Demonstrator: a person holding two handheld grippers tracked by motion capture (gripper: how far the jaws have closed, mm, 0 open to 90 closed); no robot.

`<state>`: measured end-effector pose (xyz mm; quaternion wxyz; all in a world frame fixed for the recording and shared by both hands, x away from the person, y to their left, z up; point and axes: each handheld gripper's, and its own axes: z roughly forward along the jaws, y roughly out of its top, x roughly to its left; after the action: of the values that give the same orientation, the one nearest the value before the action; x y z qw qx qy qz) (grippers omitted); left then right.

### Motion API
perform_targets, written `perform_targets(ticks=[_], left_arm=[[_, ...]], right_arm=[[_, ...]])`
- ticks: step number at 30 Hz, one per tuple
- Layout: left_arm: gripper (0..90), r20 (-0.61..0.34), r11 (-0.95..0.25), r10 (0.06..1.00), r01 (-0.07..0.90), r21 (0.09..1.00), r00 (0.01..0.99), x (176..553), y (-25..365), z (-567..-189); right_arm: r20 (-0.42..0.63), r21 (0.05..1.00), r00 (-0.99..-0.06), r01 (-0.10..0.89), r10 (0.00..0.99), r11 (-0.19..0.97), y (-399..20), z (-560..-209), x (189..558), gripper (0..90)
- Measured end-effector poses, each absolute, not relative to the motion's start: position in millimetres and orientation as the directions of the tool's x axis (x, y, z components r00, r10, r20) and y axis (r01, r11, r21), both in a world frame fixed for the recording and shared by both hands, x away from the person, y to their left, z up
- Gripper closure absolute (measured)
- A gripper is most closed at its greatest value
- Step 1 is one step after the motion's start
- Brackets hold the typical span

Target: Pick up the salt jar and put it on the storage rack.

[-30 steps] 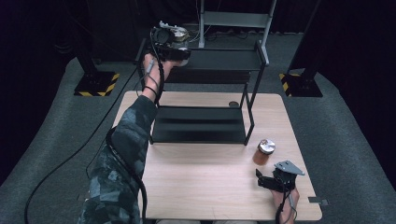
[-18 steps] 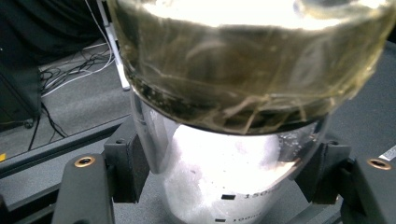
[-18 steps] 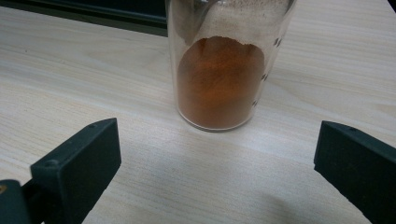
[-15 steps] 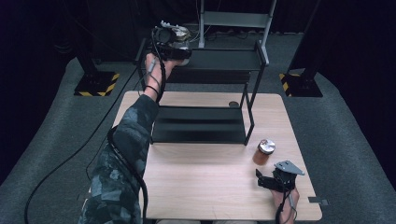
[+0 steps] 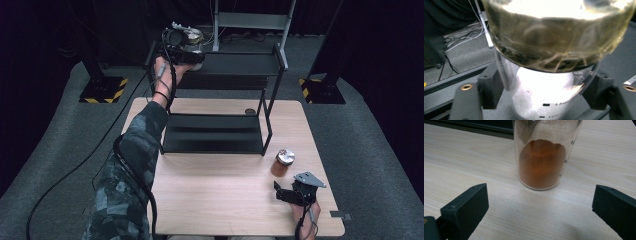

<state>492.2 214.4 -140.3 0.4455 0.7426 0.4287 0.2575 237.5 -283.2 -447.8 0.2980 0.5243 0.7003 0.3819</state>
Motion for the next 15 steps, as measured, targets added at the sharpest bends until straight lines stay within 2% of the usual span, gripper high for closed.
perform_targets(ticks=[2,7,10,15], left_arm=[[14.3,0.021,-0.265,0.866,0.425,0.865,0.499,493,210,-135],[3.1,0.042,-0.304,0.859,0.443,0.843,0.509,489,208,-126],[0.1,0.075,-0.34,0.852,0.438,0.832,0.519,482,205,-122],[0.0,0.126,-0.397,0.83,0.417,0.818,0.544,466,204,-118]], right_arm=[[-0.017,0.847,-0.273,0.507,0.962,0.159,-283,-448,238,0.0],[-0.018,0.848,-0.271,0.505,0.963,0.158,-283,-448,237,0.0],[-0.018,0.849,-0.269,0.504,0.963,0.157,-283,-448,237,0.0],[-0.017,0.85,-0.268,0.504,0.963,0.156,-283,-448,237,0.0]])
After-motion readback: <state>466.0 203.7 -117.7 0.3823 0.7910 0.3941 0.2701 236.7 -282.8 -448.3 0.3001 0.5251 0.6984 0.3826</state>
